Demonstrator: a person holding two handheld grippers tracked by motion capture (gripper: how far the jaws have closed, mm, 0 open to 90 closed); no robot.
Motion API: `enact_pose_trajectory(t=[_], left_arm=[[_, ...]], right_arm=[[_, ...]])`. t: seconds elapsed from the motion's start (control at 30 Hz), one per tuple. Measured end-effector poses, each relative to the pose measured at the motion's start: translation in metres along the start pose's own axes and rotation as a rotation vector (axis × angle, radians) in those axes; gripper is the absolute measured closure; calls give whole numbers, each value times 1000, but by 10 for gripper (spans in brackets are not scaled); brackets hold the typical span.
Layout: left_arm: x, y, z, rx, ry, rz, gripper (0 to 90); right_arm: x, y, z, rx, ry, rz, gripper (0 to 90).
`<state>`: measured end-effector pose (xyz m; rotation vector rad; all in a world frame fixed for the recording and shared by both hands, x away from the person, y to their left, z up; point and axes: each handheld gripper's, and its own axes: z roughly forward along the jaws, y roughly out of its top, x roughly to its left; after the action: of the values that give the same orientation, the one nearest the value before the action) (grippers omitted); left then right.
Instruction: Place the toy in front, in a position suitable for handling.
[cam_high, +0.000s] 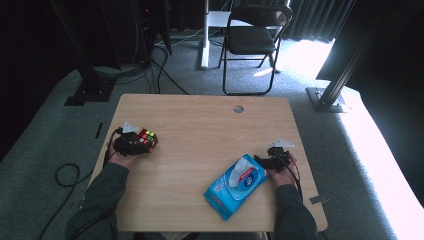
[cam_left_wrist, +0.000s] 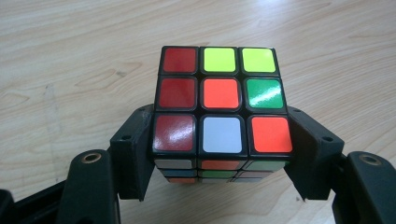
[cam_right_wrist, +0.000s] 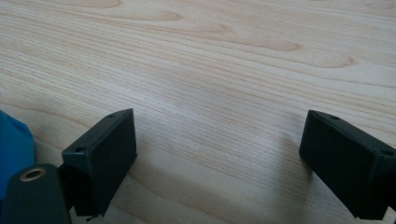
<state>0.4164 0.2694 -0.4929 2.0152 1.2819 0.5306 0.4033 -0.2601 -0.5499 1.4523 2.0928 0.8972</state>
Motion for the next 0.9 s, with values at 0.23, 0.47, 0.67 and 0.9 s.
enact_pose_trajectory(t=[0.23, 0.47, 0.67, 0.9], left_arm=[[-9, 6, 0, -10, -21, 26, 342], [-19, 13, 1, -17, -38, 46, 342], [-25, 16, 4, -23, -50, 53, 342], [-34, 20, 6, -21, -68, 70, 343]], right_arm=[[0, 0, 0, 0, 0, 0, 106], [0, 0, 0, 0, 0, 0, 106], [0, 0, 0, 0, 0, 0, 106], [0, 0, 0, 0, 0, 0, 106]])
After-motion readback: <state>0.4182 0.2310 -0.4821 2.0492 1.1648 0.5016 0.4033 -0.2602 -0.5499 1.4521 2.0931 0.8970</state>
